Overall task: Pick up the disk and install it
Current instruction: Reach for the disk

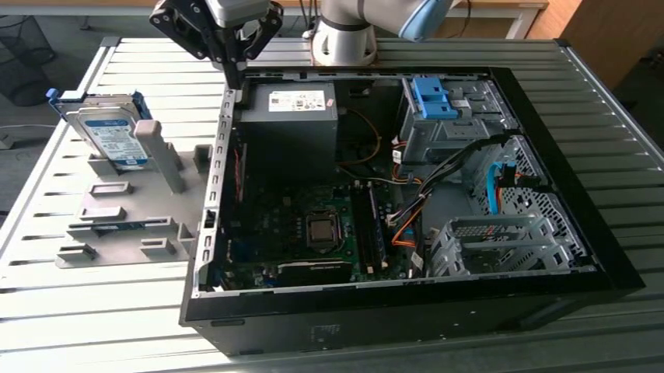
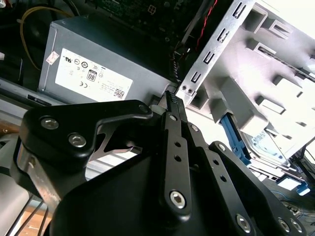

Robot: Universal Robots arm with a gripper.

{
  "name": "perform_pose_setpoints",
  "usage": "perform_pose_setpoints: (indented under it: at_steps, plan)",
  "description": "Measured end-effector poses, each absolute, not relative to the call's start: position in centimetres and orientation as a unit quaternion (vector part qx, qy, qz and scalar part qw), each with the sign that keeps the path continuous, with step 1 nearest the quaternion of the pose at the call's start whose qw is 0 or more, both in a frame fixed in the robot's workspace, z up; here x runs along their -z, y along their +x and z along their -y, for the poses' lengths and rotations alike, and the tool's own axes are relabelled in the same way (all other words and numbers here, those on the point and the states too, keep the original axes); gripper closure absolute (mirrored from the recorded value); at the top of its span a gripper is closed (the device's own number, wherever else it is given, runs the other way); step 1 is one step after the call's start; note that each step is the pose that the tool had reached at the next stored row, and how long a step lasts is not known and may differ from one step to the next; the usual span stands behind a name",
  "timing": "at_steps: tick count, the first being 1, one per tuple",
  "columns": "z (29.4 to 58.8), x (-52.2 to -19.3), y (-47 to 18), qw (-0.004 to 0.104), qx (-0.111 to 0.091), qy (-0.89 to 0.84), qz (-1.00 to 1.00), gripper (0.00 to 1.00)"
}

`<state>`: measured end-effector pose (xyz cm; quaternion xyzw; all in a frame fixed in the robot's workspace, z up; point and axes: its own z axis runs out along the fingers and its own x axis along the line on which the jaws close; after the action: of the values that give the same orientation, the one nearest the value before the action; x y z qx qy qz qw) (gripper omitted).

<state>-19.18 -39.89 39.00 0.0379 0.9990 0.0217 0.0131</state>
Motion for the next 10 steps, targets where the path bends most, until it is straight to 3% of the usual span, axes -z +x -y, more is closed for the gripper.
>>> perform_pose_setpoints:
  at_steps: [10]
  plan:
    - [39.89,-38.99,-19.69,0.013,-0.022,0.038,-0.999,0.89]
